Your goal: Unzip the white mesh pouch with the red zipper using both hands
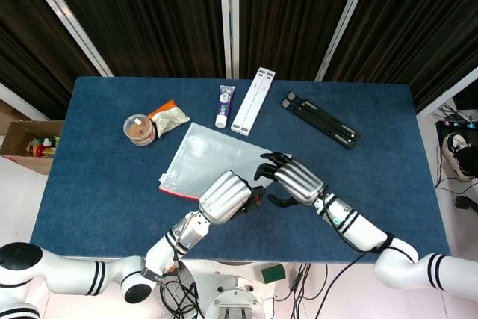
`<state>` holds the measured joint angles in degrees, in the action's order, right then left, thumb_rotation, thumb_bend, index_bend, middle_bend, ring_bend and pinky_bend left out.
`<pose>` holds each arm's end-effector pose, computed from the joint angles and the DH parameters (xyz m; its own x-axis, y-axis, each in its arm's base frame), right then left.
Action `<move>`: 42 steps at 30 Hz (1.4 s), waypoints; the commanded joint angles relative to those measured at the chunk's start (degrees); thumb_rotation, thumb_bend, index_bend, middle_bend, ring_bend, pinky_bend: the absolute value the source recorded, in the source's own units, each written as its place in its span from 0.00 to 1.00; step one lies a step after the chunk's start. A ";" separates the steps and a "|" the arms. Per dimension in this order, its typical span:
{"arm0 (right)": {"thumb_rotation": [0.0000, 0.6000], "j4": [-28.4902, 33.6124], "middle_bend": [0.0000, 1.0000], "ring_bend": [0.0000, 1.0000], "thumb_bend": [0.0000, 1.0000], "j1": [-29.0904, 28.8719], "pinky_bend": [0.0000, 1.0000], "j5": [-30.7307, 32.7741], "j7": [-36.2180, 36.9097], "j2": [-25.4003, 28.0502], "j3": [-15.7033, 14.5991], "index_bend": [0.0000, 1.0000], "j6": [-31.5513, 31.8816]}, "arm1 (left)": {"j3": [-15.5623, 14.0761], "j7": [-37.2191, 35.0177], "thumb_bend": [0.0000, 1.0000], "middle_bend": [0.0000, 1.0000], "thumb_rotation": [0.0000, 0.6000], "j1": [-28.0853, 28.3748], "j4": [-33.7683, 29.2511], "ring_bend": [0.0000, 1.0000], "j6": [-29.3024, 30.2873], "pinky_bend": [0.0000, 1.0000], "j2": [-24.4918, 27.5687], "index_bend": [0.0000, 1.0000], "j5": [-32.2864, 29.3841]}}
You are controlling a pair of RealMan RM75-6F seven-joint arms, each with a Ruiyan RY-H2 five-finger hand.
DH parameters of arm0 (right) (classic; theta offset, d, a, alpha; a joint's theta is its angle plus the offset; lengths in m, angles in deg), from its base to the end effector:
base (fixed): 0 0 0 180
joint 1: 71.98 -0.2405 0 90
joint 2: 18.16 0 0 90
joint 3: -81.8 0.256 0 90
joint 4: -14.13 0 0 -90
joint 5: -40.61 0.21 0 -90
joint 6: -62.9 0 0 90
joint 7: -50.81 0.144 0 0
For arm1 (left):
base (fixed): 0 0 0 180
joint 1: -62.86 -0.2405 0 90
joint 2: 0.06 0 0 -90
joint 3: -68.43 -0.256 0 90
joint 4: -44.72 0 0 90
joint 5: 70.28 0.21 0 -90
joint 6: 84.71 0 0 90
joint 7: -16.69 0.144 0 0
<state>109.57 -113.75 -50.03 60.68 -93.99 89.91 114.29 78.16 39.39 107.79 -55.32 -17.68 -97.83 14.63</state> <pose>-0.1125 -0.3062 0.0249 0.3165 -0.3939 0.8630 -0.7863 -0.6178 0.0064 -0.0089 0.2558 -0.0253 0.2148 0.1183 0.9695 0.6811 -0.7296 -0.0619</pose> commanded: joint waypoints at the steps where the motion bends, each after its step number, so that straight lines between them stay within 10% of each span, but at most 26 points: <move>1: 1.00 0.55 0.34 0.10 0.36 -1.42 0.19 1.52 2.18 -0.37 0.88 0.40 -1.39 | 0.41 -0.26 0.64 0.89 1.00 -0.38 -0.26 0.86 0.73 1.00 0.30 0.62 0.17; 23: 1.00 -1.16 0.39 0.14 0.36 -8.11 0.22 6.53 10.25 -1.78 3.02 0.47 -7.50 | 2.14 -7.29 0.66 0.88 1.00 -0.30 -0.97 0.86 1.07 1.00 1.62 0.64 1.44; 42: 1.00 0.48 0.51 0.27 0.48 -9.75 0.26 15.62 4.89 -0.94 5.45 0.73 -8.18 | 0.66 -8.41 0.67 0.87 1.00 -2.47 0.64 0.85 2.86 1.00 2.10 0.63 0.75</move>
<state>109.71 -123.55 -34.69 65.56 -95.27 95.10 106.04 79.14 31.44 105.69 -54.97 -15.16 -95.67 15.42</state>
